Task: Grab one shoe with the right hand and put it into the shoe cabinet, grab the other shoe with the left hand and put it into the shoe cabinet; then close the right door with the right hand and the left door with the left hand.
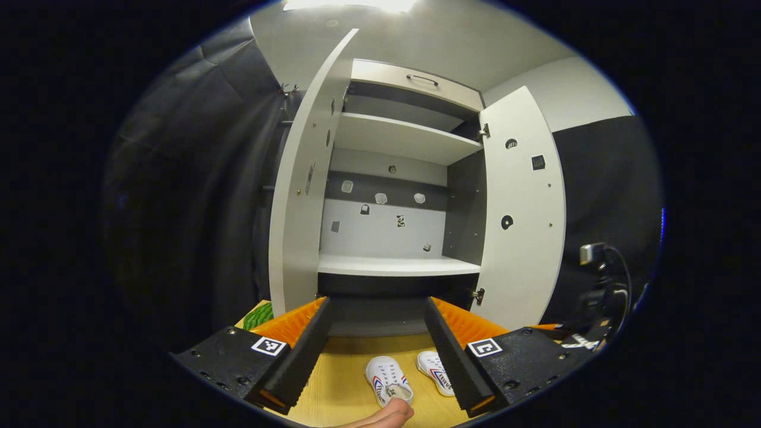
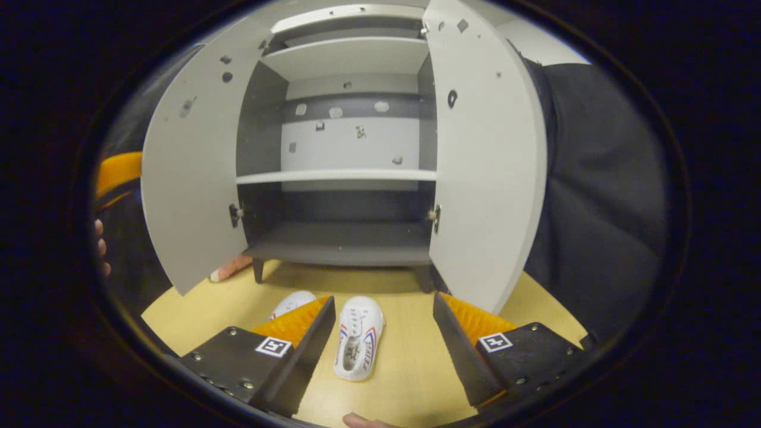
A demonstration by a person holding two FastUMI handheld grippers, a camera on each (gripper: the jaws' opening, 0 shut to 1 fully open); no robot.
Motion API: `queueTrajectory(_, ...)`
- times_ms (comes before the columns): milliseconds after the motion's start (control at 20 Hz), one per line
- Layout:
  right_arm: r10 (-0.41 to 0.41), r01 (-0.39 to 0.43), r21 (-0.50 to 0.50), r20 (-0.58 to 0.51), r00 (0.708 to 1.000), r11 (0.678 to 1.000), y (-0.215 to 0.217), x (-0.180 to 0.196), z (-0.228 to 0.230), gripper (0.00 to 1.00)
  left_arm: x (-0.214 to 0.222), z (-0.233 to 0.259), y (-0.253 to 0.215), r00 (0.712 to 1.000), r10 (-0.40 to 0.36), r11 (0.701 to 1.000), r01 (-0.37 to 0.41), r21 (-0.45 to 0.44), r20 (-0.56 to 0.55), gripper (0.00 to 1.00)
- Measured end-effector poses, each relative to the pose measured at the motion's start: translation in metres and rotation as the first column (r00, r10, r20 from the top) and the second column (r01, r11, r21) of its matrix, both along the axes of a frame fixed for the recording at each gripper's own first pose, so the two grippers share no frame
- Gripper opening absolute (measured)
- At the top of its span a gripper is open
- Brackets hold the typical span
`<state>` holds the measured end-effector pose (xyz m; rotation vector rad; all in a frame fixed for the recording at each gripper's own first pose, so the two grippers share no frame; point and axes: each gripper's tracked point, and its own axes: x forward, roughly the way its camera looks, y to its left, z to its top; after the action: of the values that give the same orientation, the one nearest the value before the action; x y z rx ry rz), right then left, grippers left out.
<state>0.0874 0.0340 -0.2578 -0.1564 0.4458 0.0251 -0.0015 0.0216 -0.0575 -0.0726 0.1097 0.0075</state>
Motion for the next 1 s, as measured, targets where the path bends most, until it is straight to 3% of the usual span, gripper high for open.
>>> queueTrajectory(150, 0.012, -0.006, 0.047, -0.117, 0.993, 0.999, 0.012, 0.011, -0.058, 0.99, 0.000, 0.000, 0.007, 1.000, 0.011, 1.000, -0.011, -0.009, 0.010, 0.95)
queueTrajectory(200, 0.006, 0.003, 0.065, -0.147, 0.989, 0.998, 0.014, 0.014, -0.074, 0.94, 0.000, 0.000, 0.008, 1.000, 0.013, 1.000, -0.013, -0.006, 0.012, 0.95)
queueTrajectory(250, -0.020, 0.033, 0.083, -0.162, 0.987, 0.996, 0.014, 0.019, -0.087, 0.99, -0.001, 0.000, 0.008, 1.000, 0.012, 1.000, -0.012, 0.000, 0.017, 0.95)
queueTrajectory(350, -0.044, 0.065, 0.112, -0.175, 0.984, 0.992, 0.018, 0.026, -0.109, 0.99, 0.000, -0.003, 0.008, 1.000, 0.009, 1.000, -0.009, 0.017, 0.020, 0.95)
queueTrajectory(450, -0.053, 0.070, 0.086, -0.187, 0.981, 0.994, 0.020, 0.028, -0.131, 0.99, 0.002, -0.008, 0.003, 1.000, -0.003, 0.999, 0.002, 0.037, 0.019, 0.95)
queueTrajectory(500, -0.047, 0.063, 0.079, -0.197, 0.979, 0.995, 0.025, 0.028, -0.142, 0.94, 0.004, -0.009, 0.001, 1.000, -0.011, 0.999, 0.010, 0.043, 0.022, 0.95)
queueTrajectory(550, -0.039, 0.057, 0.083, -0.208, 0.977, 0.995, 0.030, 0.028, -0.150, 0.99, 0.006, -0.010, -0.002, 1.000, -0.020, 0.999, 0.019, 0.047, 0.024, 0.91)
queueTrajectory(600, -0.032, 0.052, 0.087, -0.217, 0.976, 0.995, 0.035, 0.028, -0.158, 0.96, 0.008, -0.013, -0.004, 0.999, -0.027, 0.998, 0.025, 0.053, 0.022, 0.95)
queueTrajectory(750, -0.067, 0.069, -0.002, -0.198, 0.978, 0.998, 0.021, 0.035, -0.166, 0.92, 0.016, -0.022, -0.010, 0.999, -0.040, 0.997, 0.039, 0.074, 0.017, 0.95)
queueTrajectory(800, -0.065, 0.067, 0.005, -0.204, 0.977, 0.998, 0.023, 0.036, -0.168, 0.74, 0.020, -0.026, -0.012, 0.999, -0.047, 0.996, 0.046, 0.078, 0.015, 0.95)
queueTrajectory(850, -0.076, 0.082, 0.018, -0.216, 0.973, 0.997, 0.024, 0.034, -0.168, 0.68, 0.022, -0.030, -0.015, 0.998, -0.055, 0.995, 0.054, 0.081, 0.009, 0.95)
queueTrajectory(950, -0.059, 0.065, 0.026, -0.207, 0.977, 0.998, 0.025, 0.034, -0.158, 0.63, 0.029, -0.038, -0.020, 0.998, -0.070, 0.995, 0.070, 0.077, -0.005, 0.95)
queueTrajectory(1000, -0.057, 0.061, 0.015, -0.191, 0.980, 0.998, 0.026, 0.031, -0.153, 0.68, 0.031, -0.040, -0.021, 0.997, -0.076, 0.995, 0.076, 0.071, -0.007, 0.95)
